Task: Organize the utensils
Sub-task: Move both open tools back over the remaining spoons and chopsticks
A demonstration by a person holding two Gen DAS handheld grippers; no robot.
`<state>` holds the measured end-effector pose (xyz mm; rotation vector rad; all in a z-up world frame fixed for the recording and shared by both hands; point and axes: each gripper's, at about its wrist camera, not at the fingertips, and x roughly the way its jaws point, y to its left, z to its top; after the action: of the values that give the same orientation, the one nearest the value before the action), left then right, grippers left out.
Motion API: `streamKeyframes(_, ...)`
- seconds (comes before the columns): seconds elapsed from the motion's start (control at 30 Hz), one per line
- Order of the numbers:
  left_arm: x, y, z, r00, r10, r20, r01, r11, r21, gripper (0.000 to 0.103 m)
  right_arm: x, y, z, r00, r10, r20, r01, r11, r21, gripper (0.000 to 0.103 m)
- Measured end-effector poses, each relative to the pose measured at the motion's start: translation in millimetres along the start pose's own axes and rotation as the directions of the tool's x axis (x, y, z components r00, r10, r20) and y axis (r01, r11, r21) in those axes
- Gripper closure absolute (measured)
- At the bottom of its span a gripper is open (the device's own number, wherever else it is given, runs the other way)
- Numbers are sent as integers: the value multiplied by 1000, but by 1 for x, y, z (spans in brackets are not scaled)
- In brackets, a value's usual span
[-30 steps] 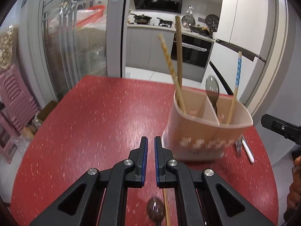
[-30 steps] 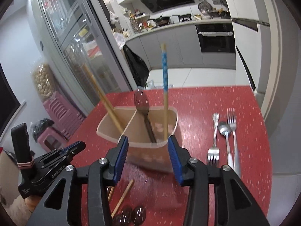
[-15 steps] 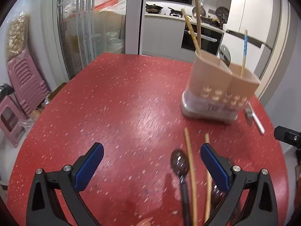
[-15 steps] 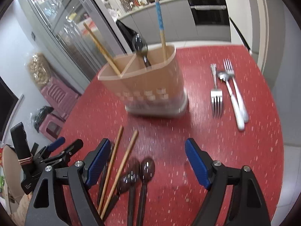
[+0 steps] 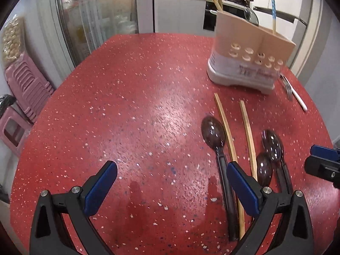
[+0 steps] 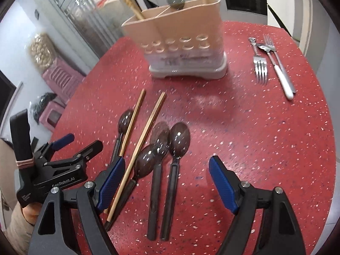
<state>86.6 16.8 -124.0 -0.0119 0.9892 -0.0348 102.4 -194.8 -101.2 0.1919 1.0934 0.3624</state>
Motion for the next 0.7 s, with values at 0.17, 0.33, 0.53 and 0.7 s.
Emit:
streamKeyframes(0.17,5,-5,-2,1000,-4,-27,5,1000,12,0,5,8,-5,1000,-8,-18,8,1000,-20,30)
streamKeyframes(0.33,10,-2,-1,998,-20,-54,20,1000,2,0,14,14,-5,998,0,-58,-2,999,-34,43)
streamKeyframes(0.53,15,4,0,995,-38,-87,37,999,-10,0,30,24,-3,995,-16,-103,9,998,-66,54)
streamKeyframes(0.7,18,4,3,992,-63,-107,63,998,-12,0,41,33,-3,991,-50,-125,37,994,-103,62)
